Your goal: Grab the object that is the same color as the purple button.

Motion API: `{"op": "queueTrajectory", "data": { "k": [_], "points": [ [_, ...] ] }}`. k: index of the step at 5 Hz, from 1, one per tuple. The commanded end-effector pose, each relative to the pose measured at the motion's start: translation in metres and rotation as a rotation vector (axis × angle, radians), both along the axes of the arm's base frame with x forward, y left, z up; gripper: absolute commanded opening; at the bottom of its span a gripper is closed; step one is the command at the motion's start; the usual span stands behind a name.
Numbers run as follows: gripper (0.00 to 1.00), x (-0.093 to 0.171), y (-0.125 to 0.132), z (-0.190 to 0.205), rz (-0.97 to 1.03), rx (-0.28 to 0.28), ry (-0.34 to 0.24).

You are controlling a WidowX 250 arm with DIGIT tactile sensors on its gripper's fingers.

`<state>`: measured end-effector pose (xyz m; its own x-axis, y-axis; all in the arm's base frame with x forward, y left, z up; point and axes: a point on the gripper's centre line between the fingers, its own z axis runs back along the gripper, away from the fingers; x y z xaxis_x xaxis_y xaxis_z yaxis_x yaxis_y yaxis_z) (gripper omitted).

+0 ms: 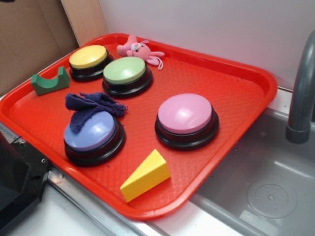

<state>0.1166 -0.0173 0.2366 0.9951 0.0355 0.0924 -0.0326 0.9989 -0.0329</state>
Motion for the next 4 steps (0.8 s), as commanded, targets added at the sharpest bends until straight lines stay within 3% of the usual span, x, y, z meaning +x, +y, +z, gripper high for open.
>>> {"op": "queueTrajectory", "data": {
  "k": [1, 2, 4],
  "points": [
    [1.0, 0.0, 0.0, 0.0, 0.0, 0.0, 0.0],
    [1.0, 0.0, 0.0, 0.0, 0.0, 0.0, 0.0],
    [1.0, 0.021, -0.001, -0.039, 0.12, 0.003, 0.087]
  ]
}}
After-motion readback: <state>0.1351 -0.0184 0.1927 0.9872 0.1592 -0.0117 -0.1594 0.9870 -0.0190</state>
